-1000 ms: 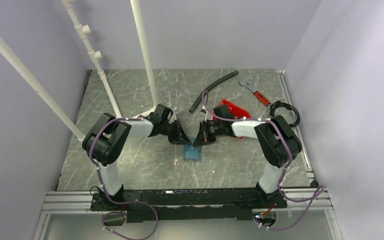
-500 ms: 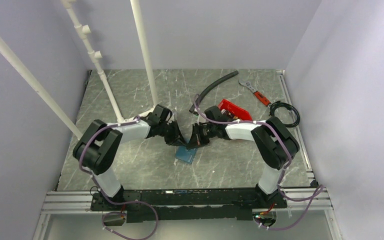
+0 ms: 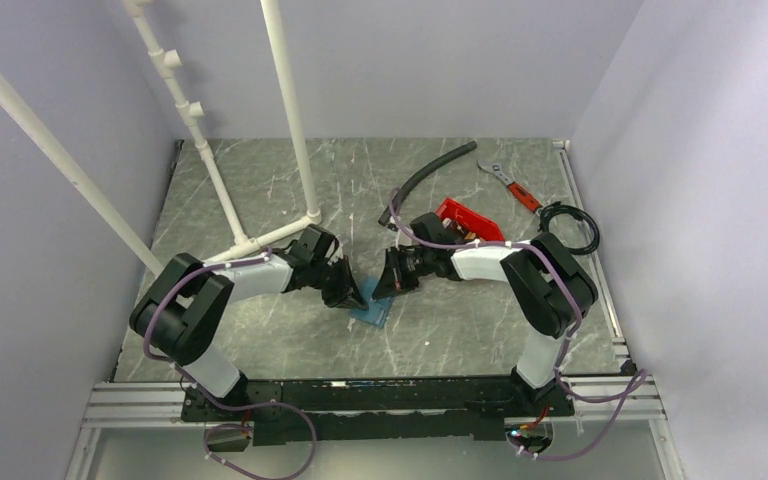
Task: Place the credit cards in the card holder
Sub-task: Close the card holder at the center of the board.
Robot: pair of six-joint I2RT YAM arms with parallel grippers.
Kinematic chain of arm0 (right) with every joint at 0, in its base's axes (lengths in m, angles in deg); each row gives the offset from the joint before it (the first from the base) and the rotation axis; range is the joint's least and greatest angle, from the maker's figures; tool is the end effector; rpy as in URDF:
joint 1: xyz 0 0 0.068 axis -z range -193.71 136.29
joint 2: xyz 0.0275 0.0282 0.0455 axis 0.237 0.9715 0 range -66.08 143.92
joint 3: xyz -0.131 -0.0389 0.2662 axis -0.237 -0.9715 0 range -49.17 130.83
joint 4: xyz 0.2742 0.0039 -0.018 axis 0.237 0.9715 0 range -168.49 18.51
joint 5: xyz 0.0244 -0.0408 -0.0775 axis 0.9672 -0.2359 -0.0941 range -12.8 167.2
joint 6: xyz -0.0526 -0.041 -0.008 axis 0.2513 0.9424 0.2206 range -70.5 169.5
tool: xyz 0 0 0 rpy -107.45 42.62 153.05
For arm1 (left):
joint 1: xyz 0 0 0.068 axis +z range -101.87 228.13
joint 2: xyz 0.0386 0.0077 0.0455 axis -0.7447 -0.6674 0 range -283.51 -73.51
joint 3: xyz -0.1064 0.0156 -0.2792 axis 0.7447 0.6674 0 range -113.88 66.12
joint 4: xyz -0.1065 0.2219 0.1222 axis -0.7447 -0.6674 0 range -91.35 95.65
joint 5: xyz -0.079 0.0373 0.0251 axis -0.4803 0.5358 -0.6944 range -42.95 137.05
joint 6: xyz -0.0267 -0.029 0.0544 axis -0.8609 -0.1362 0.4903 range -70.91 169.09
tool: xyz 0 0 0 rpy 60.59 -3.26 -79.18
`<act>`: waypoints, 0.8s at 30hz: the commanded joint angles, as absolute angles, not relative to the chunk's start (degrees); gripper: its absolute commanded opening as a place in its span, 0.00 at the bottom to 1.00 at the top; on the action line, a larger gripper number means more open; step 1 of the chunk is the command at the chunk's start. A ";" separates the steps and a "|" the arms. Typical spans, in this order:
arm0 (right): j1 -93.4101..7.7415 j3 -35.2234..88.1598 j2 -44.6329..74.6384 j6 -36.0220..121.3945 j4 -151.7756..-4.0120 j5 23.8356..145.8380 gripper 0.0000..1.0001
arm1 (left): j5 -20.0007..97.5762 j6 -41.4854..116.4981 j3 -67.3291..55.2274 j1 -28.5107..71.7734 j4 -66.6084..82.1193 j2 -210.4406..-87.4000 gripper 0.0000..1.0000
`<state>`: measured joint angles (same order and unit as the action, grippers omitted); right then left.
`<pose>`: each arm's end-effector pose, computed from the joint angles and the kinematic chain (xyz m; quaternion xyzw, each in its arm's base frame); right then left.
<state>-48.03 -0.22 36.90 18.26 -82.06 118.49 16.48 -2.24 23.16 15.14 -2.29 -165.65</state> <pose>0.2766 0.2317 0.1346 -0.1429 0.8771 0.4503 0.0864 0.2459 -0.1923 0.1466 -0.0737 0.9253 -0.3707 0.0327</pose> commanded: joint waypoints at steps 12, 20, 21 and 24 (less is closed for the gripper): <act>-55.11 4.16 43.72 23.74 -59.21 92.30 0.00 | 21.73 -3.85 28.68 12.71 -0.63 -172.04 0.00; -60.93 6.52 45.95 13.12 -55.61 84.27 0.00 | 21.86 -4.43 30.87 12.84 1.29 -172.25 0.00; -61.65 6.62 46.29 11.58 -55.25 82.94 0.00 | 21.91 -4.54 31.24 12.88 1.52 -171.99 0.00; -64.98 7.61 48.25 7.90 -52.83 77.71 0.00 | 22.21 -4.86 32.59 13.14 2.14 -171.24 0.00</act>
